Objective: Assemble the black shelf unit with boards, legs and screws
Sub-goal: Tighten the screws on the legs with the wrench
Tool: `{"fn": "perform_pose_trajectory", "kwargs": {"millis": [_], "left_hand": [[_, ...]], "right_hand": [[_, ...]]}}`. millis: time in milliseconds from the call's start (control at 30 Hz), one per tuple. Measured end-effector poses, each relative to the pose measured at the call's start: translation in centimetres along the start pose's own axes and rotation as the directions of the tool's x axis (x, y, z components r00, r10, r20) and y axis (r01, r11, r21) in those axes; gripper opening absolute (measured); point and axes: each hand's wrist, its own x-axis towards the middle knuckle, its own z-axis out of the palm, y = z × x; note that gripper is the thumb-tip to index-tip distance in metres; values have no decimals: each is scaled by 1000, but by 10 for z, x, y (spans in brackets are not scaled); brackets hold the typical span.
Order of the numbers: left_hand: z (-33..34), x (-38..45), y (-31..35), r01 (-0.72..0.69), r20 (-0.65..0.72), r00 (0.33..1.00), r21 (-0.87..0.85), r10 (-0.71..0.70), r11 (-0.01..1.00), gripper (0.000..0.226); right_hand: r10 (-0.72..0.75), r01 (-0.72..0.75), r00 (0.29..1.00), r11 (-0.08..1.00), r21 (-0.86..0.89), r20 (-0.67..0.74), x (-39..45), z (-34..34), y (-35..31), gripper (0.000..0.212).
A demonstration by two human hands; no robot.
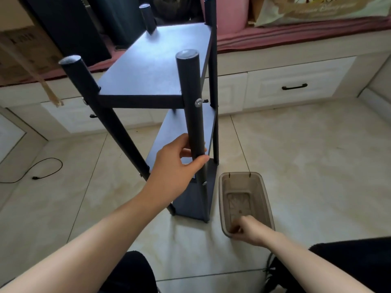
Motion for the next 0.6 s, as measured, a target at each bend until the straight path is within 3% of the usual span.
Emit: {"fn": "perform_pose_trajectory", "kwargs": {"millis": [133, 233, 367, 600], "left_hand": [[6, -4, -1, 27, -37, 999, 6, -27, 1000, 20], [7, -4, 1, 44, -46, 998, 11, -44, 999, 21], [6, -2, 4, 43, -31, 999, 35, -42, 998, 23], [4, 2, 0, 125, 59, 990, 49, -128, 991, 13]], "right_hand": [[72, -70, 995, 997, 26, -66, 12, -7, 6, 22], [147, -154, 987, 983, -100, -72, 22, -9, 18, 10], [187, -173, 982, 958, -230, 39, 42, -1, 29, 22], [125, -65, 982, 928, -368, 144, 68, 16, 38, 40]]}}
